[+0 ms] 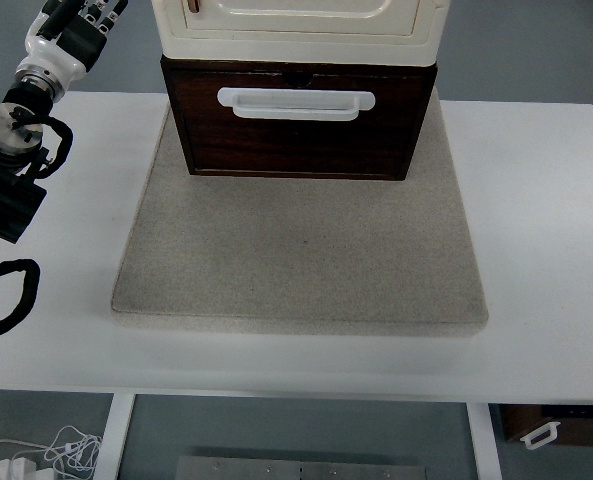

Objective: Close the drawer under the combination cabinet

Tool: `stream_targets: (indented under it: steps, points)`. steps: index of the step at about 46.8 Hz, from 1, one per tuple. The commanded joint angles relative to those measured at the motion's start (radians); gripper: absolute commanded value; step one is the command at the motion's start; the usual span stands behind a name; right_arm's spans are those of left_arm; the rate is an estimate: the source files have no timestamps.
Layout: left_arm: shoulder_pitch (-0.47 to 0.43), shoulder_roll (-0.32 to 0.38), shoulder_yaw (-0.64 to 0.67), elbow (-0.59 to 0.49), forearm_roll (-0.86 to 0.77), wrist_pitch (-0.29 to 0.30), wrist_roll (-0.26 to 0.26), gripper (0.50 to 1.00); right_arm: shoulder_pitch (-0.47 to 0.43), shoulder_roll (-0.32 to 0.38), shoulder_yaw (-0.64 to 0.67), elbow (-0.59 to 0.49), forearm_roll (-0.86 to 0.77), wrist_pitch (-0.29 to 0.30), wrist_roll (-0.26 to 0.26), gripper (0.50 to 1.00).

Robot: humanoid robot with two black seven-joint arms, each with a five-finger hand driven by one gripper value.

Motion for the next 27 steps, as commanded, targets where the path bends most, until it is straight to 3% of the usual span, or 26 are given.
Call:
stream_targets:
  steps: [1, 27]
  points:
    - [-0.001, -0.012, 0.000, 0.003, -0.003, 0.042, 0.004, 1.000, 0.000, 0.000, -0.001, 0.000, 0.000, 0.000, 0.000, 0.952]
    - [-0.001, -0.067, 0.000, 0.006, -0.046, 0.050, 0.003, 1.000, 0.000, 0.000, 0.001, 0.000, 0.000, 0.003, 0.000, 0.952]
